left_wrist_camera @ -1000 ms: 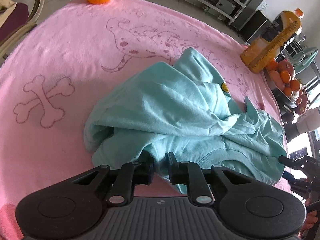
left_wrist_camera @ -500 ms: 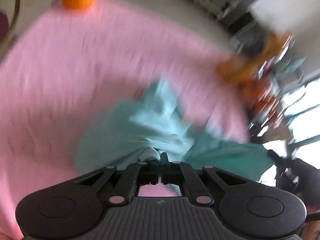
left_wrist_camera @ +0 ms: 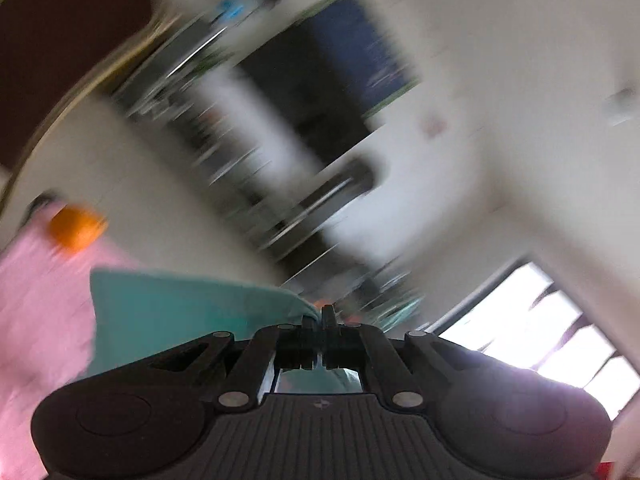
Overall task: Fold clothes
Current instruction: 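Lift the shirt with both grippers and shake it out above the towel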
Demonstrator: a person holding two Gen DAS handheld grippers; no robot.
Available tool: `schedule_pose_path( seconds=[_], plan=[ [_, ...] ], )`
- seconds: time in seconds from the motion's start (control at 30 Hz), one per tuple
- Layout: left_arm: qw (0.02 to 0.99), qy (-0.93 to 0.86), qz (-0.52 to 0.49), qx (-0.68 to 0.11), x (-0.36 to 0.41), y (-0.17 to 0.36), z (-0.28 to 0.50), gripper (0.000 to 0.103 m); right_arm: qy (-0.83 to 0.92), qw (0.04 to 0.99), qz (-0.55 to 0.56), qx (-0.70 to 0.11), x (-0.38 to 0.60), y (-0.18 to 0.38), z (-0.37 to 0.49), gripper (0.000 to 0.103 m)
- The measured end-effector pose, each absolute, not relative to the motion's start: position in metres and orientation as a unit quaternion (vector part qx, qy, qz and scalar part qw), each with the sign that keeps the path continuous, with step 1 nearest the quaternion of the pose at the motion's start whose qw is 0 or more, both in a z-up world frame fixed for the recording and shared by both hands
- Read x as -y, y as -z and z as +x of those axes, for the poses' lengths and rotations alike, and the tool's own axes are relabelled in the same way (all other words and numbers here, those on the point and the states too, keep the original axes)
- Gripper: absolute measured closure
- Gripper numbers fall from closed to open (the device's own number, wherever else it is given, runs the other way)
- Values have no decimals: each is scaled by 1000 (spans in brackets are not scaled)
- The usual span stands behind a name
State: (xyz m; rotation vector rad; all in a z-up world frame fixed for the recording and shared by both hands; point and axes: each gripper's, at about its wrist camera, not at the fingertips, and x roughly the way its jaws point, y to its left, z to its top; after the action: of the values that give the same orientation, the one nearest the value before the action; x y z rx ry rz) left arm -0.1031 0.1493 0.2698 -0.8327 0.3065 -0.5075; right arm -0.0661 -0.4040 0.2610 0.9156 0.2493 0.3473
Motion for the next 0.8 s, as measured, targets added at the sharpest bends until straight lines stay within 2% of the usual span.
schedule_pose_path(
  seconds=[0.13,0.27,0.43,0.6,0.7,0.77,0.8],
  plan=[
    [882,229,-395,-118,-163,-299,-145,103,-201,882,421,-61,398,-289,-111,100],
    [894,223,-379,-82,-165,-312,-178,103,-227,889,396,-37,391,-306,-139,100],
    [912,197,-351,-76,-151,-317,-165,103,-235,899,368,-27,387,-318,-141,100],
    [931,105,-303,-175,-136,-289,-72,103,-193,898,377,-120,369,-288,-52,100],
    [917,44,-296,-263,-133,-260,13,103,-138,892,363,-232,345,-246,38,100],
    [918,29,-297,-262,-135,-264,39,103,-103,886,353,-284,333,-228,85,100],
    [927,35,-290,-236,-134,-276,41,103,-100,888,352,-277,331,-232,97,100]
  ],
)
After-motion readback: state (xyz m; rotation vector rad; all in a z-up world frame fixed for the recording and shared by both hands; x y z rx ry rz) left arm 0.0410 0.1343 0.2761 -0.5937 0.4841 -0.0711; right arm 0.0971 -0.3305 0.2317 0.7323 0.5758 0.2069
